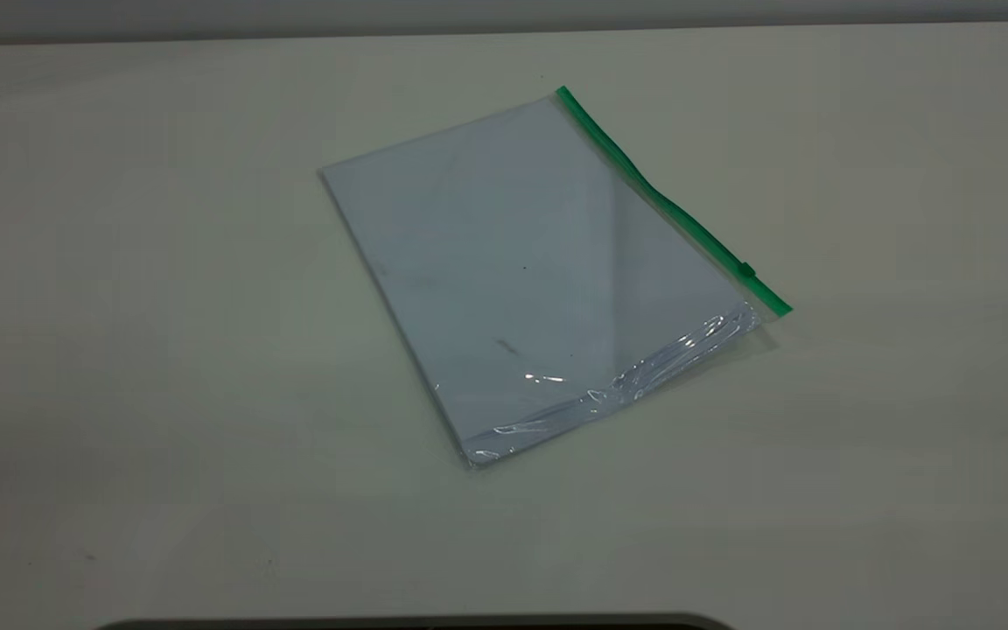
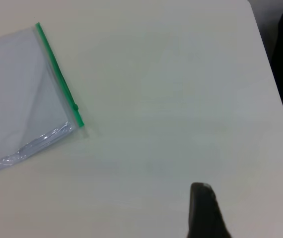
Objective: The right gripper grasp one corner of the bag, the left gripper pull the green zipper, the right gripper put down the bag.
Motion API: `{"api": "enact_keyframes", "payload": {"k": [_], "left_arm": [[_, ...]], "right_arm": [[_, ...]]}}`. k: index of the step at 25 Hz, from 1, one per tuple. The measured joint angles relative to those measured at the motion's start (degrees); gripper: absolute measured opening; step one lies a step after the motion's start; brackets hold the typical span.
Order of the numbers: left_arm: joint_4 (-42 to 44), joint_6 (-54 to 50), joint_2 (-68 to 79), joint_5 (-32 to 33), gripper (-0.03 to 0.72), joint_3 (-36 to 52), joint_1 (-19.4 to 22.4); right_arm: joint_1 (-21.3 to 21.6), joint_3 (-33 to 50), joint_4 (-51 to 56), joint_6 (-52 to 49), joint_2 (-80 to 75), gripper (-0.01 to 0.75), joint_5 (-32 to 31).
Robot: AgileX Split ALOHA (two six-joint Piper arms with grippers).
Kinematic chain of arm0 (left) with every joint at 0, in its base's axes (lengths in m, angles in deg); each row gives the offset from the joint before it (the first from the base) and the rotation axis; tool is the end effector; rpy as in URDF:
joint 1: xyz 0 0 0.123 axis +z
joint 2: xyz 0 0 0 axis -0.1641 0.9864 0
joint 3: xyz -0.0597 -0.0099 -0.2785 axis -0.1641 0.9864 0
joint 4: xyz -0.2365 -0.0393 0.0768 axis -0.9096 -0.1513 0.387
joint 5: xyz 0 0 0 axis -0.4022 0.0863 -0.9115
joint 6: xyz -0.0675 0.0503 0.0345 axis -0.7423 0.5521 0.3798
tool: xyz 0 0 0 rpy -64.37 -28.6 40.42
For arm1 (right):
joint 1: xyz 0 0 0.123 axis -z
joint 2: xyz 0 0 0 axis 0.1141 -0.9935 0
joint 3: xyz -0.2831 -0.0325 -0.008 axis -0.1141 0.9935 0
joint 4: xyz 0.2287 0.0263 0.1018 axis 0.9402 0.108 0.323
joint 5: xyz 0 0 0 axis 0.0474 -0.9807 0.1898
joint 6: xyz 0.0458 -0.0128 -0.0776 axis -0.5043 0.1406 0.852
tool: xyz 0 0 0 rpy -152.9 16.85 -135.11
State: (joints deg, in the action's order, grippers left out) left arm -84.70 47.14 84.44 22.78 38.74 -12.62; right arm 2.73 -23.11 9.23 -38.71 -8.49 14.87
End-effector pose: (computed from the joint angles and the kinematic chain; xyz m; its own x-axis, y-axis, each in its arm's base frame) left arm -0.0101 -0.0042 0.2679 -0.5054 0.1103 -0.8558 0.1432 0.9888 0.0428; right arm -0.0079 -0.0038 0.2668 -0.5158 0.0108 -0.8566 -0.0117 0.9997 0.0196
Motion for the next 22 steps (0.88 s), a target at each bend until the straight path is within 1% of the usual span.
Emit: {"api": "enact_keyframes", "payload": {"k": [11,15,17,19,22], "left_arm": [[0.1,0.0,0.0,0.0,0.515,0.0,0.0],[0.8,-2.0,2.4,-1.4,0.515,-0.7,0.0],[1.0,-2.3,7.2,-4.3,0.515,-1.4,0.0],[1.1,-1.6,13.2,-8.7,0.515,-2.1,0.0],[1.1,2.1,24.3,-17.2,0.515,-3.2,0.0]], "right_arm": [[0.0,-0.1,-0.1,0.4,0.0,0.483,0.1],[0.0,-0.6,3.5,1.3,-3.3,0.483,2.3],[0.0,-0.7,7.3,2.0,-8.3,0.483,6.8],[0.0,-0.7,9.9,3.6,-15.5,0.483,11.3],[0.0,-0.7,13.0,7.2,-26.6,0.483,17.8]]}}
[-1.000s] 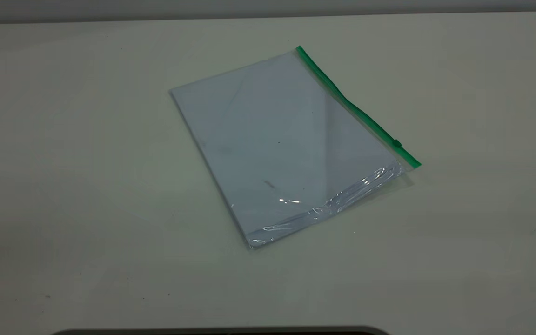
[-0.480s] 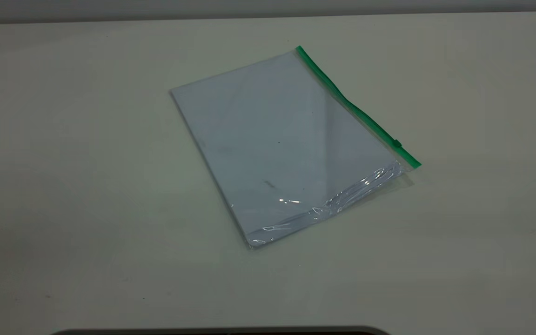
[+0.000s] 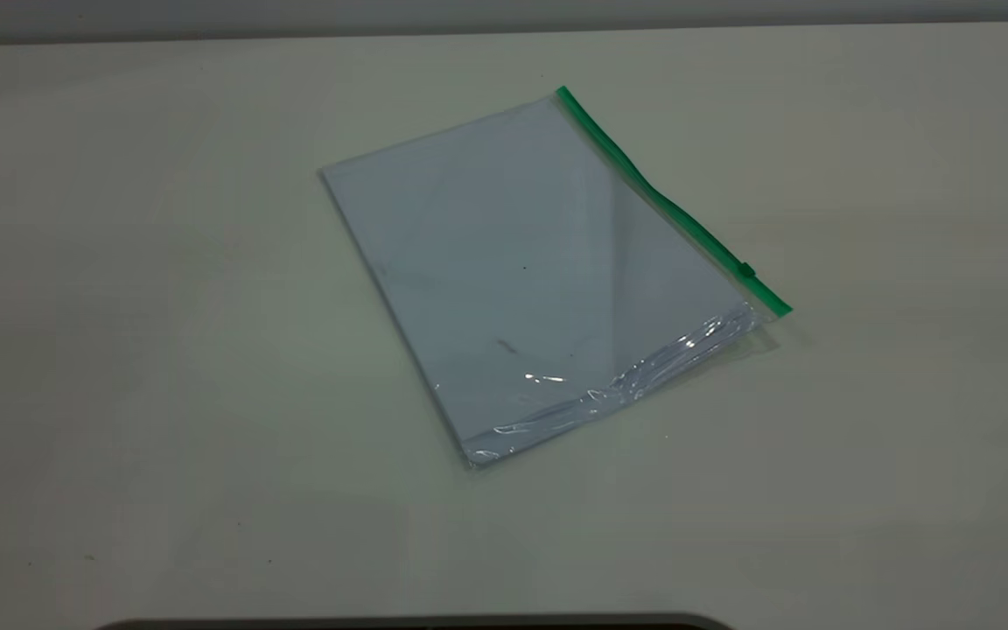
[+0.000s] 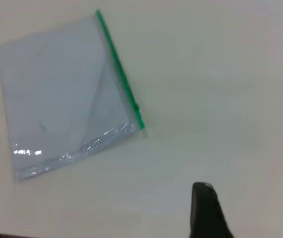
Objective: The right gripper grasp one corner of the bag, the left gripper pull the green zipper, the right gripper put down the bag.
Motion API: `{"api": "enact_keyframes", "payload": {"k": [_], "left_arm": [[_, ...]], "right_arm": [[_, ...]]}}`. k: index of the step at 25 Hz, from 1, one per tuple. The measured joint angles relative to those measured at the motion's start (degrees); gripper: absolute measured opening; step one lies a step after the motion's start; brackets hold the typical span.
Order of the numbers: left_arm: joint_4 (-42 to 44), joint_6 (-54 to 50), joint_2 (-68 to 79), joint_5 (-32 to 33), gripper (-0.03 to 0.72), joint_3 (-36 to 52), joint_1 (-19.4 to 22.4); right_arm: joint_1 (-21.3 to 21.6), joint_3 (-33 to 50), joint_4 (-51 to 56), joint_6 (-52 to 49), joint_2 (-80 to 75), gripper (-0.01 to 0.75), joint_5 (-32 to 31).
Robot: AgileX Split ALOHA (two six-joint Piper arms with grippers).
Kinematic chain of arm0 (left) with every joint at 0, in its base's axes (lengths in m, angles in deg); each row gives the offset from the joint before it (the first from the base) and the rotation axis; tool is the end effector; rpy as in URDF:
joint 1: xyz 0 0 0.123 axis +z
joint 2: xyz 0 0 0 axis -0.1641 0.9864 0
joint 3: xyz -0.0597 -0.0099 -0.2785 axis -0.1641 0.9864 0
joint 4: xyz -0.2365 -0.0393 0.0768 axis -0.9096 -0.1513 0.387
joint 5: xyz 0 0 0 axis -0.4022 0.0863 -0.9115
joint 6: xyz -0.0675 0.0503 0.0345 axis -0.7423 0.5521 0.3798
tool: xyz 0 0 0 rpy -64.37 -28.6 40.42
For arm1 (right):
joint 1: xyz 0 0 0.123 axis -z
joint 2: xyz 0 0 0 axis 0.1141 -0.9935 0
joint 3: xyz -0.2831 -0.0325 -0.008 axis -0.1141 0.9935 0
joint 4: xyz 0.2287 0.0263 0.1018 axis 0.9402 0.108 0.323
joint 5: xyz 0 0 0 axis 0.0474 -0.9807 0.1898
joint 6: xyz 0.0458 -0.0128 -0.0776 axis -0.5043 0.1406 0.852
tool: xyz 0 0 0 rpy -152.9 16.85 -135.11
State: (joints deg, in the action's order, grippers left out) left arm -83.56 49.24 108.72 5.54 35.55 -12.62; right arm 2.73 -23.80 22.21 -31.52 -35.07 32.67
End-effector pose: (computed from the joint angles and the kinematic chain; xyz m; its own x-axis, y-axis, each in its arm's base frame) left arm 0.0694 -0.0064 0.2952 -0.5587 0.1484 -0.8160 0.1457 0.9861 0.0796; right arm 0.0772 0.0175 0.2786 -0.6333 0.0225 -0.7736 -0.1297 0.9824 0.1347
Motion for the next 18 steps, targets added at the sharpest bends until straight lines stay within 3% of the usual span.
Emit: {"api": "enact_keyframes", "payload": {"k": [5,13,18], "left_arm": [[0.0,3.8,18.8,-9.2,0.515,-4.8,0.0],[-8.7,8.9,42.2,-11.8,0.515,-15.6,0.0],[-16.2,16.5,51.1,-13.3,0.515,-18.5,0.0]], "right_arm": [[0.0,0.0,7.4,8.6,-18.2,0.499,9.3],[0.0,-0.1,28.5,26.2,-47.4,0.562,23.7],[0.0,-2.1,44.7,44.3,-65.8,0.562,29.2]]}}
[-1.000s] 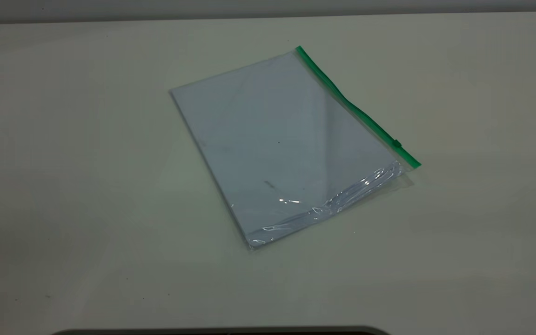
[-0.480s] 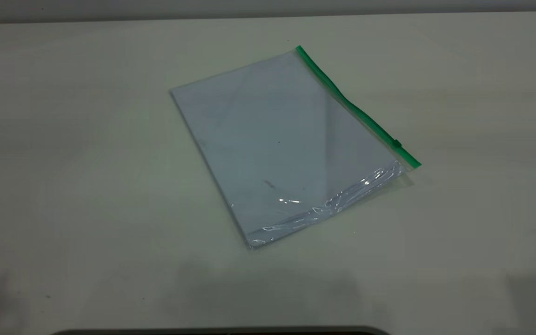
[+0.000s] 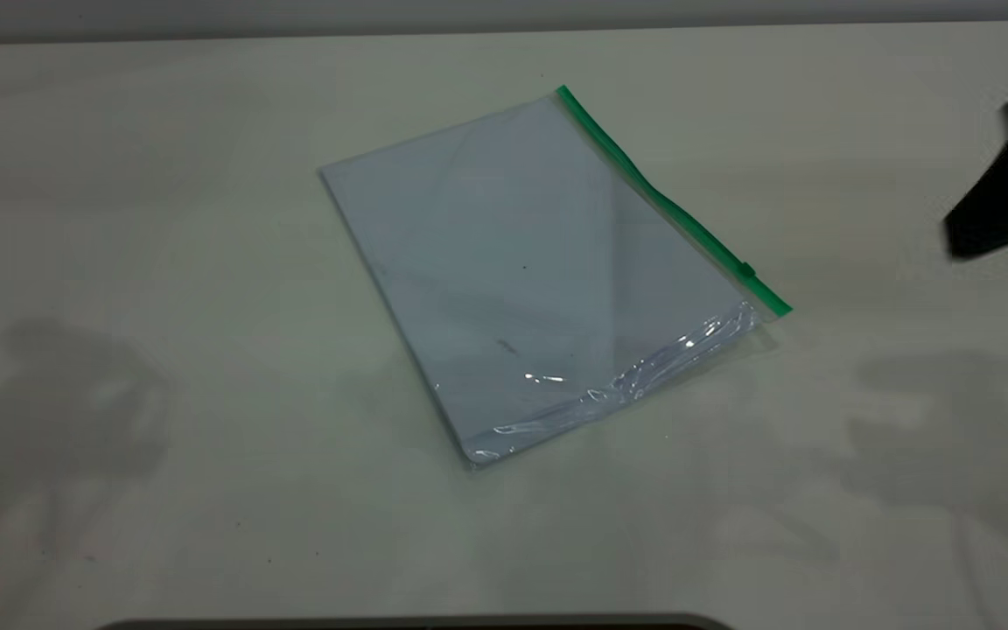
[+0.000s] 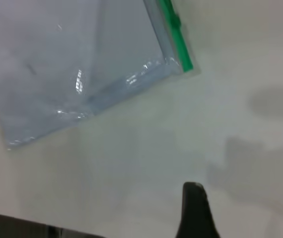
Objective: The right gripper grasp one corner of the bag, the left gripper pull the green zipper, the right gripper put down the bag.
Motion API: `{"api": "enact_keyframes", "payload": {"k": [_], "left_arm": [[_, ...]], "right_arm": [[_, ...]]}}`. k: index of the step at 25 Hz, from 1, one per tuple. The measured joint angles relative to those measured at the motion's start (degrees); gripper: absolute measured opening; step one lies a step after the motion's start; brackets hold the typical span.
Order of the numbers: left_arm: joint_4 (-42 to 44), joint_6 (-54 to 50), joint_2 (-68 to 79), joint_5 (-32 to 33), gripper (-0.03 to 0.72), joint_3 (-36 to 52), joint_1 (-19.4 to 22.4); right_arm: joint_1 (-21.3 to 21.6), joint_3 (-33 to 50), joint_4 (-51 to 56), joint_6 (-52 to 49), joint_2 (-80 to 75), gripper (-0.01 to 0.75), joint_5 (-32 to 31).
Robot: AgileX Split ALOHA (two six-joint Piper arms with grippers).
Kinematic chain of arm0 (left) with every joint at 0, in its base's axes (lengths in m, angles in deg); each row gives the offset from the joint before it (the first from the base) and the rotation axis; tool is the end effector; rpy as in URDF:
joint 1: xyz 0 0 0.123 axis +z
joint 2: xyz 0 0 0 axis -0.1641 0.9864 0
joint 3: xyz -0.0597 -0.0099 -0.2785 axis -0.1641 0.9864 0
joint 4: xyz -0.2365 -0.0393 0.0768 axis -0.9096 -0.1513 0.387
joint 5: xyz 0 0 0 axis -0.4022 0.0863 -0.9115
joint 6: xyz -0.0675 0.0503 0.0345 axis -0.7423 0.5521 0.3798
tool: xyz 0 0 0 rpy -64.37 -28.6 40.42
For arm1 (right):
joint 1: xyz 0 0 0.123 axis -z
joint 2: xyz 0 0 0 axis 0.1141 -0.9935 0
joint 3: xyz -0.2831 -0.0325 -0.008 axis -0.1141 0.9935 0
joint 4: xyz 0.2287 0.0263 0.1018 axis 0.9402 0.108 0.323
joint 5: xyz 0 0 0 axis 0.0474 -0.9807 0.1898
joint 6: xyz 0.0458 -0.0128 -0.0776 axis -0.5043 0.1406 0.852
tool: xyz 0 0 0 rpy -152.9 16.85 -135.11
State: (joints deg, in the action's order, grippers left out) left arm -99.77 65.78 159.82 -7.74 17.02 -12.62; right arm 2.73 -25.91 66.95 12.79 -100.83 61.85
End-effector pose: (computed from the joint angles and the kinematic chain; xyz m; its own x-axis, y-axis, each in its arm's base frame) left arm 0.2570 -0.0306 0.2704 -0.7585 0.2034 -0.6192 0.2911 0.9557 -0.0426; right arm 0.2372 0.0386 0.1279 -0.9258 0.0427 -0.3755 -0.0649 0.9609 0.2693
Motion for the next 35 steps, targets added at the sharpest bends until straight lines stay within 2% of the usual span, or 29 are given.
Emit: {"api": "enact_keyframes", "payload": {"k": [4,10,15,18,23,27,35], "left_arm": [[-4.4,5.0,4.2,-2.1,0.515,-0.7,0.0],[-7.6,7.9,7.2,-3.8,0.515,-0.7,0.0],[-7.8,8.3,7.2,-3.9,0.515,-0.7,0.0],[-7.9,8.4,7.2,-3.9,0.515,-0.7,0.0],[-7.9,8.4,7.2,-3.9,0.515,-0.7,0.0],[-7.9,8.4,7.2,-3.9,0.515,-0.7,0.0],[-7.9,8.4,7.2,-4.0,0.515,-0.7,0.0]], "right_arm": [[0.0,-4.8,13.4,14.2,-11.9,0.562,-0.4],[0.0,-13.3,26.4,29.4,-26.4,0.562,-7.7],[0.7,-18.6,27.6,33.1,-34.5,0.562,-11.8],[3.6,-20.7,27.6,34.5,-37.4,0.562,-13.8],[9.0,-23.3,31.5,39.8,-41.7,0.562,-23.9],[9.2,-23.5,35.1,44.1,-44.6,0.562,-27.6],[8.9,-23.6,42.3,50.2,-47.9,0.562,-28.0]]}}
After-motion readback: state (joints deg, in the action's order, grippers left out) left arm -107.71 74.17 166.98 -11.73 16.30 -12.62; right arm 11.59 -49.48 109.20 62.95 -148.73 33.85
